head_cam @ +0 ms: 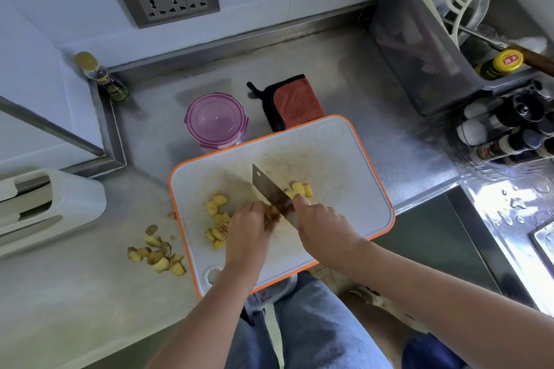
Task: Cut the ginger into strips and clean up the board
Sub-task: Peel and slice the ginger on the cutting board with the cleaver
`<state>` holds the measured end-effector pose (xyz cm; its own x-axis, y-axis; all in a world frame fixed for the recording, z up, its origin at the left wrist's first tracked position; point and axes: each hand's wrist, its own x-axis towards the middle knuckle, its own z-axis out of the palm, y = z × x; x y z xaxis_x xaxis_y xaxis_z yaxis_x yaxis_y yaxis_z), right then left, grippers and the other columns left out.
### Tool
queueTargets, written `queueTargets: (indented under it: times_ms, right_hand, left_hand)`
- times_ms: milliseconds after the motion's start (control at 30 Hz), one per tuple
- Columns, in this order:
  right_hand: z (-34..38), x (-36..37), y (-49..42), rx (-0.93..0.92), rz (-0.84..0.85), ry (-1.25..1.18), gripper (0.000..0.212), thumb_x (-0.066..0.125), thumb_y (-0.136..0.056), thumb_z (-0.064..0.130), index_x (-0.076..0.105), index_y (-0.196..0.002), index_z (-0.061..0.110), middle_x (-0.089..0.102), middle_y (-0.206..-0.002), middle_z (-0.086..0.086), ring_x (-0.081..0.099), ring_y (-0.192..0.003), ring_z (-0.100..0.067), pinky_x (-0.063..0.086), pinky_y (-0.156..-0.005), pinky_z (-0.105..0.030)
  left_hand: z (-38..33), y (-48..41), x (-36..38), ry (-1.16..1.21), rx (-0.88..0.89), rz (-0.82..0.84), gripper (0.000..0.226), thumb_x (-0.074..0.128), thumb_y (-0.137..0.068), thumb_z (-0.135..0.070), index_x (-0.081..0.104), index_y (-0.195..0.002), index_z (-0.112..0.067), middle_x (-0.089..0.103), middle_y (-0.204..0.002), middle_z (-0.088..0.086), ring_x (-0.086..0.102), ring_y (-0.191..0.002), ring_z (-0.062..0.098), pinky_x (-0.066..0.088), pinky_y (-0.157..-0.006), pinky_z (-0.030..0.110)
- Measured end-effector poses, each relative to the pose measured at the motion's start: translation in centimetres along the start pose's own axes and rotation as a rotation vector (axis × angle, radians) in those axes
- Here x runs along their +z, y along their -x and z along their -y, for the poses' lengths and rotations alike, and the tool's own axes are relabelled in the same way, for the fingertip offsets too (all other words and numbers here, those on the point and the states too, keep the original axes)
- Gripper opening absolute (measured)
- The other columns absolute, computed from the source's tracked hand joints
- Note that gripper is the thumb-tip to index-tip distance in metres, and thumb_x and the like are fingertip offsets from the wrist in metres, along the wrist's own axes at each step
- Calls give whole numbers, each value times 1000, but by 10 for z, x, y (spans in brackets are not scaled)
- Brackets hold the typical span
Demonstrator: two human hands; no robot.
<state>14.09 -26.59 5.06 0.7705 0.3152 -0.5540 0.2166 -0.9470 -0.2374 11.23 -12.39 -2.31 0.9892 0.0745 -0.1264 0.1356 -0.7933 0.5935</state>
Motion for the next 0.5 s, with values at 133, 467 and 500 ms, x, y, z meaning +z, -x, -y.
queueTargets:
  times_ms: [133,467,500]
  right_hand:
    - [0,8,-5,13,-14,-57,21,38,-96,8,34,-116,13,36,-66,3,42,-59,-20,35,-55,-32]
    - [0,20,-7,34,-50,-121,20,38,-99,15,35,-119,12,37,-67,1,45,-65,-25,32,-55,-33]
    - [0,20,-6,38,-52,-120,20,38,-99,15,34,-119,12,37,-67,1,44,-65,-25,33,-56,-34]
  left_hand:
    - [-1,0,0,-16,-6,16,17,80,-75,-15,67,-87,-11,66,-81,4,61,-78,23,47,-63,32]
    - [0,0,2,-40,37,-11,24,86,-68,-13,67,-82,-11,66,-74,5,62,-69,25,47,-56,32]
    - [-1,0,1,-42,38,-12,24,86,-68,-13,67,-82,-10,66,-74,5,62,-69,25,46,-56,32]
